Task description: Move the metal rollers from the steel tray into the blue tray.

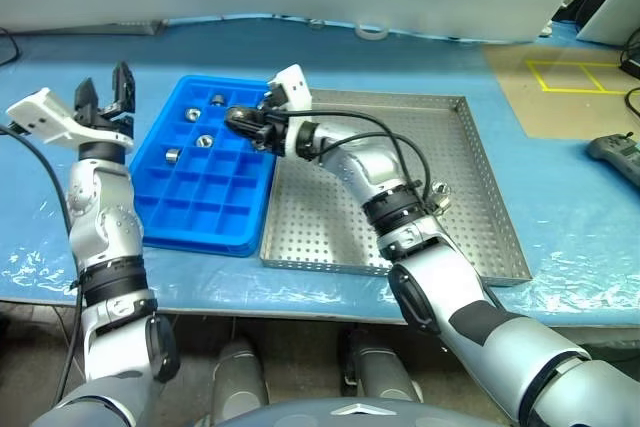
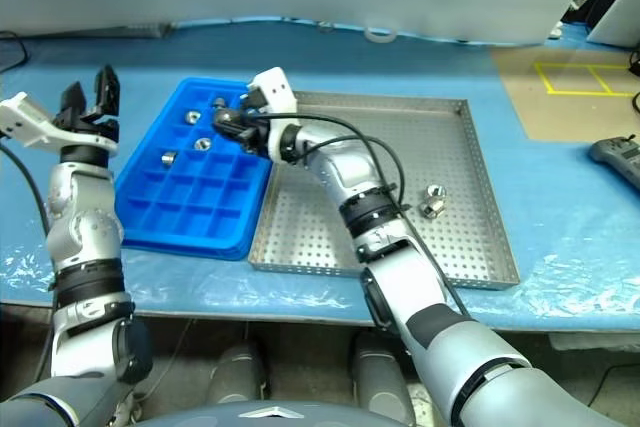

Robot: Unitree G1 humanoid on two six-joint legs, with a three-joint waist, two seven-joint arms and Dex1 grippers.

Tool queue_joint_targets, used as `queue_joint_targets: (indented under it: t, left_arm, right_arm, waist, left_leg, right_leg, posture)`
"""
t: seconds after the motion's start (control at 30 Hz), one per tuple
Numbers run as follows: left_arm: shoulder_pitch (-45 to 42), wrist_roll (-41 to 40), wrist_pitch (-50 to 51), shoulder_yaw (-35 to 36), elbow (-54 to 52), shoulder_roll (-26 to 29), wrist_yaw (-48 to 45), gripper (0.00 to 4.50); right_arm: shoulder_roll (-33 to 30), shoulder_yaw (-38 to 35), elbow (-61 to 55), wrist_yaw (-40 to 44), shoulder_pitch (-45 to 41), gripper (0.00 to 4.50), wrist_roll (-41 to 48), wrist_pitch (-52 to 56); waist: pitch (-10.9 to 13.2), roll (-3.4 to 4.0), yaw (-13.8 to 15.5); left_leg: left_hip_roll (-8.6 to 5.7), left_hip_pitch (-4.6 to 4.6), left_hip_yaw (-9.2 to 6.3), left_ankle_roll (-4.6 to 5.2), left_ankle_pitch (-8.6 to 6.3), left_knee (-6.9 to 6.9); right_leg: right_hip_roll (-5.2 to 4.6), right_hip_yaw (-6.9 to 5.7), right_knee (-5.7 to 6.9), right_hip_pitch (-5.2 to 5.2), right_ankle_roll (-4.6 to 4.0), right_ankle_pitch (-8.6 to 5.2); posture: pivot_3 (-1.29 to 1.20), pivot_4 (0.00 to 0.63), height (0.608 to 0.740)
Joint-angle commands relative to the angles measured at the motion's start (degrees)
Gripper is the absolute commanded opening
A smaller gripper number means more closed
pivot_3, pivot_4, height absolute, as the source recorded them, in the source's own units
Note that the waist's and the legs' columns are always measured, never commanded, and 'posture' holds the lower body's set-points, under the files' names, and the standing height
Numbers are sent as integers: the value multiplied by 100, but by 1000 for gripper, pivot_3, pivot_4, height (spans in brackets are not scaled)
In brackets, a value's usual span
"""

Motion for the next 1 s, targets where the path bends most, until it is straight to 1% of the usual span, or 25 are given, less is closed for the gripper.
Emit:
queue_joint_targets:
  t: [0.03, 0.2, 0.3, 0.37, 0.4, 0.47, 0.57, 0.63, 0.8, 1.0]
  left_arm:
    - [468, 150, 42, -6, -896, 36, 256, 3894]
    - [1262, 239, 253, 8, -1960, -87, 771, 3894]
    - [1678, 456, 302, -47, -2255, -32, 816, 3894]
    - [1893, 536, 264, -2, -2407, -105, 924, 3894]
    - [1958, 502, 272, 41, -2543, -166, 1023, 3894]
    - [2076, 429, 261, 61, -2742, -266, 1112, 3894]
    - [2291, 501, 264, 25, -2824, -341, 1151, 3894]
    - [2360, 488, 282, -16, -2880, -392, 1166, 3894]
    - [2459, 614, 363, -237, -2977, -403, 1127, 3894]
    - [2444, 657, 453, -349, -2984, -385, 1136, 3894]
  right_arm:
    - [172, -21, 72, 350, -287, 1256, 40, -244]
    - [327, 160, 992, 442, -665, 1256, -402, -602]
    - [344, 222, 1801, 93, -955, 1256, -829, -1080]
    - [305, 333, 2320, -127, -1063, 1256, -1160, -1385]
    - [291, 264, 2479, -40, -1119, 1256, -1147, -1418]
    - [280, -7, 2701, 213, -1227, 1256, -963, -1345]
    - [188, 79, 3027, 92, -1313, 1256, -1271, -1616]
    - [152, -23, 3162, 115, -1388, 1256, -1275, -1634]
    - [115, -182, 3434, -343, -1445, 1256, -1425, -1754]
    - [132, -194, 3503, -402, -1376, 1256, -1604, -1821]
  waist:
    - [0, -1, 70]
    - [1, 0, 275]
    - [2, 2, 376]
    - [3, 3, 453]
    - [3, 3, 489]
    - [3, 4, 572]
    - [3, 4, 631]
    - [3, 5, 642]
    - [4, 6, 719]
    - [5, 8, 736]
  left_leg:
    - [0, -2, 0, 0, 0, 0]
    - [4, -6, -6, -3, 2, 0]
    - [5, -9, -16, -11, 6, -1]
    - [5, -8, -17, -13, 7, -1]
    - [5, -9, -17, -14, 8, -2]
    - [5, -16, -22, -15, 8, -1]
    - [5, -47, -38, -15, 9, 5]
    - [5, -63, -54, -19, 11, 9]
    - [5, -89, -97, -33, 20, 14]
    - [5, -101, -133, -51, 30, 13]
  right_leg:
    - [-2, -2, -1, 0, 0, 0]
    - [-3, -16, 3, -2, -8, -5]
    - [-5, -27, 6, -2, -23, -14]
    - [-6, -28, 5, -2, -24, -15]
    - [-7, -29, 5, -2, -24, -15]
    - [-7, -33, 3, -4, -24, -15]
    - [-7, -46, 5, -21, -22, -13]
    - [-6, -60, 6, -26, -22, -13]
    - [-6, -94, 10, -29, -23, -13]
    - [-4, -121, 21, -29, -22, -13]
  posture:
    - [-42, 150, 740]
    - [77, 150, 740]
    - [156, 150, 740]
    - [208, 150, 740]
    - [221, 150, 740]
    - [226, 150, 740]
    - [245, 150, 740]
    - [248, 150, 740]
    - [250, 150, 740]
    - [235, 150, 740]
